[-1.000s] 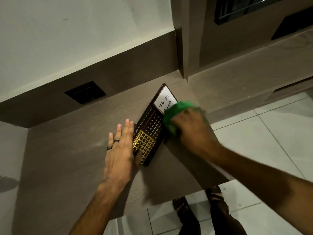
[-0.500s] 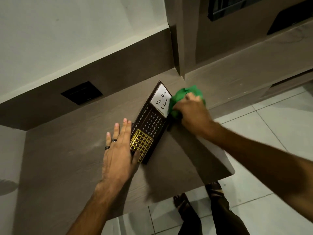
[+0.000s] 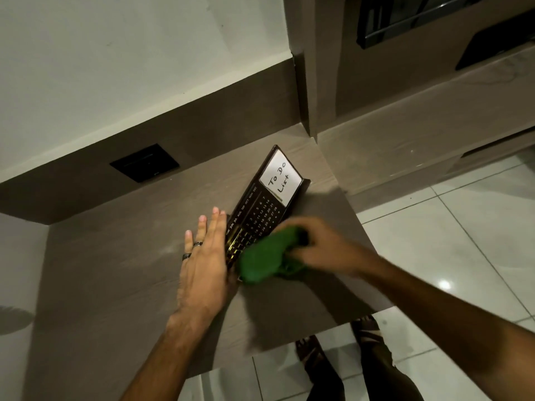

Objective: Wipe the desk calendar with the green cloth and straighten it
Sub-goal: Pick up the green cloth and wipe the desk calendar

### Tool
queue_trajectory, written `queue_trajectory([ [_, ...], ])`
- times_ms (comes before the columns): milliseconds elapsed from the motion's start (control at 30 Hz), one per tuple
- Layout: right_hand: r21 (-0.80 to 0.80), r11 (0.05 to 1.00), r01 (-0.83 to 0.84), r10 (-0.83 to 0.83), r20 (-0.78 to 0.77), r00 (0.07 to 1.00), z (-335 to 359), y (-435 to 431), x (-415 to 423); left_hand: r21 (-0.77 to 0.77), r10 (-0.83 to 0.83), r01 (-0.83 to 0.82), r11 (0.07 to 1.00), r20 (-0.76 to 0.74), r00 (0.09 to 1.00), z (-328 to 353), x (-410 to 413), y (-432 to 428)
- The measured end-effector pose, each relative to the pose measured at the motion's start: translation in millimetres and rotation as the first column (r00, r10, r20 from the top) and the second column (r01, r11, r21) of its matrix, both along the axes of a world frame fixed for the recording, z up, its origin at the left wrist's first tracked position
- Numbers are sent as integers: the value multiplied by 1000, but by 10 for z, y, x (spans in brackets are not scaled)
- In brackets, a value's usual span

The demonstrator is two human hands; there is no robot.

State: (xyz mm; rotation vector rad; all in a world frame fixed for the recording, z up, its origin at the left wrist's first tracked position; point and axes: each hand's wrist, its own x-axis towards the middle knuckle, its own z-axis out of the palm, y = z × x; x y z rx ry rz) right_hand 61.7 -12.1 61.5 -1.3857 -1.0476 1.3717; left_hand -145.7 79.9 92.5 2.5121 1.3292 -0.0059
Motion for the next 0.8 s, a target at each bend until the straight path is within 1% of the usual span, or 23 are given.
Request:
queue_trajectory([
  [33,-54,985,163,-166,-70,984,-50,9,131,12,-6,6,1000,2,1000,0,-3,-7],
  [67,-111,932,346,-360,-150,921,-95,26,234,17,-9,9,1000,6,1000,0,-6,-16],
  [100,-167,845,508,-534,-214,818,-134,52,309,16,-8,8,1000,11,1000,-1,-7,-23],
  [133,-219,753,620,-658,-243,713,-178,83,356,11,-6,5,1000,14,1000,1,-4,-24],
  [167,-261,683,682,-730,-242,638,-211,110,373,6,-3,3,1000,13,1000,1,-6,-23],
  [200,-282,653,703,-757,-219,616,-241,124,364,4,-2,2,1000,14,1000,-1,-4,-20],
  [233,-283,663,693,-747,-190,637,-270,123,338,4,-2,2,1000,13,1000,-6,-6,-16],
  [367,-228,811,538,-573,-126,810,-365,27,198,19,-3,3,1000,8,1000,-31,-11,-4],
  [400,-205,832,515,-540,-86,837,-377,1,173,21,-4,4,1000,7,1000,-38,-14,-2],
  [433,-167,844,510,-519,-10,855,-375,-17,155,23,-6,5,1000,7,1000,-45,-15,1],
  [467,-109,844,525,-516,104,851,-361,-28,145,24,-9,8,1000,8,1000,-54,-17,3],
  [500,-31,828,559,-539,225,812,-340,-29,142,25,-11,11,1000,10,1000,-64,-21,5],
  [533,53,795,604,-586,325,743,-311,-19,156,27,-12,11,1000,13,1000,-73,-23,8],
  [567,123,754,645,-635,386,669,-270,7,174,30,-11,11,999,13,1000,-81,-30,11],
  [600,171,720,672,-672,413,615,-230,36,185,34,-11,11,999,11,1000,-89,-35,13],
  [633,201,706,679,-686,432,586,-205,70,178,38,-14,13,999,9,1000,-96,-44,15],
  [667,213,722,659,-668,466,581,-186,94,134,41,-18,18,999,5,1000,-105,-48,16],
  [700,216,761,612,-621,514,591,-189,107,51,44,-21,21,999,3,1000,-110,-53,17],
  [733,198,816,544,-550,555,624,-206,109,-68,45,-22,22,999,2,1000,-114,-58,16],
  [800,124,906,406,-401,564,722,-245,106,-297,49,-25,24,999,7,1000,-118,-61,17],
])
